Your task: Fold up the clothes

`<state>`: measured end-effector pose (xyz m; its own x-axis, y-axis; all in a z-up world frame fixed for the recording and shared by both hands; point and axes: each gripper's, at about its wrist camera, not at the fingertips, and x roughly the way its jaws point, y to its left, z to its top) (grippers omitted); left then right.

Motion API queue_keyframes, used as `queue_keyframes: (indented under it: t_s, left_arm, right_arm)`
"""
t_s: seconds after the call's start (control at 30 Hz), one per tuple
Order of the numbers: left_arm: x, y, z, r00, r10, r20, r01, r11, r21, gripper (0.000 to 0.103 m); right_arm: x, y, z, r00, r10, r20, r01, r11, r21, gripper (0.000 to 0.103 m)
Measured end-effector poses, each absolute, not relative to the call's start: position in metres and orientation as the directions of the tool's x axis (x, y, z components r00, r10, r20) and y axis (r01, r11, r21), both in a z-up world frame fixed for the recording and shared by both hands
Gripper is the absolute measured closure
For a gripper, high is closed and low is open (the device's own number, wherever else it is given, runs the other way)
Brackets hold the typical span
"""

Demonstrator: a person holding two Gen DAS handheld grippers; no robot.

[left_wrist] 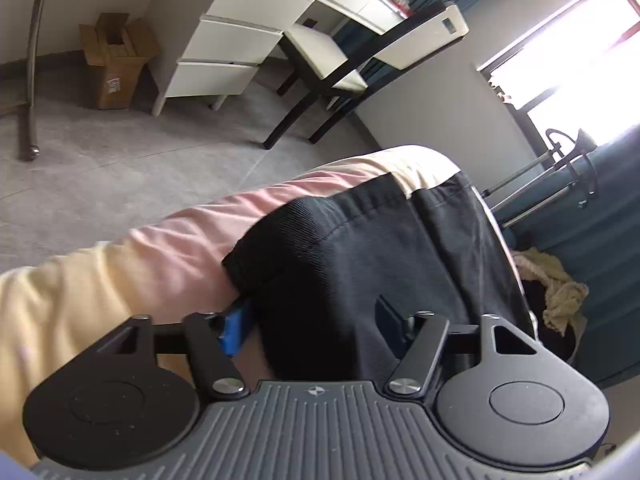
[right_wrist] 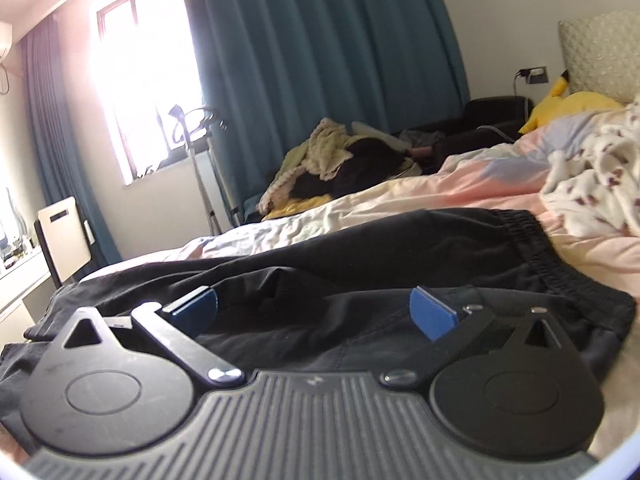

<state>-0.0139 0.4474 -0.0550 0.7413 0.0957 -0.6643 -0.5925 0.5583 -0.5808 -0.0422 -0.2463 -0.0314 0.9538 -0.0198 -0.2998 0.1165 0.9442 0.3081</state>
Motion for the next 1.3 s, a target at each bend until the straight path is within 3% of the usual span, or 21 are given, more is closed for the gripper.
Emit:
queue_keyframes:
  t_s: [0.07,0.1,0.27,0.5,0.53,0.6,0.67,0.93,1.07,1.3]
  left_arm:
    - [-0.003,0.437,-0.049,0.716,0.119,-0.688,-0.605,0.597,-0.527,0.092]
    - [0.001,0.433,-0.044,0.716,0.123,-0.687,-0.596,0.620,-0.510,0.098]
    - [-0.011,0.435,-0.008,0.772,0.170,-0.612,-0.554,0.653,-0.517,0.099]
    - [0.011,0.418,-0.031,0.663,0.268,-0.699,-0.538,0.819,-0.196,0.096]
    - [0.012,0.411,-0.034,0.661,0.288,-0.693,-0.525,0.838,-0.153,0.093]
    - [0.009,0.396,-0.035,0.656,0.318,-0.685,-0.510,0.855,-0.091,0.075]
    - [0.004,0.383,-0.030,0.650,0.319,-0.690,-0.482,0.875,-0.050,0.028]
    - [-0.026,0.309,0.030,0.769,0.303,-0.562,-0.331,0.942,0.055,0.014]
    - [-0.019,0.245,0.060,0.840,0.192,-0.507,-0.214,0.977,0.016,0.011]
    - [0.022,0.108,0.066,0.879,-0.036,-0.476,0.023,0.999,-0.032,0.007]
  right_arm:
    - [-0.050,-0.252,-0.033,0.948,-0.049,-0.314,0.154,0.935,0.320,0.000]
    - [-0.054,-0.254,-0.034,0.947,-0.057,-0.317,0.166,0.930,0.328,0.000]
    - [-0.062,-0.266,-0.037,0.942,-0.091,-0.323,0.213,0.906,0.365,0.000]
    - [-0.046,-0.277,-0.049,0.912,-0.108,-0.396,0.281,0.867,0.412,0.000]
    - [-0.046,-0.279,-0.050,0.910,-0.104,-0.401,0.285,0.860,0.424,0.000]
    - [-0.048,-0.283,-0.050,0.910,-0.106,-0.402,0.292,0.851,0.436,0.000]
    - [-0.050,-0.286,-0.048,0.911,-0.109,-0.398,0.298,0.841,0.452,0.000]
    - [-0.058,-0.324,-0.031,0.927,-0.120,-0.355,0.324,0.734,0.597,0.000]
    - [-0.060,-0.361,-0.024,0.930,-0.137,-0.340,0.342,0.659,0.670,0.000]
    - [-0.076,-0.411,0.000,0.918,-0.213,-0.336,0.387,0.676,0.627,0.000]
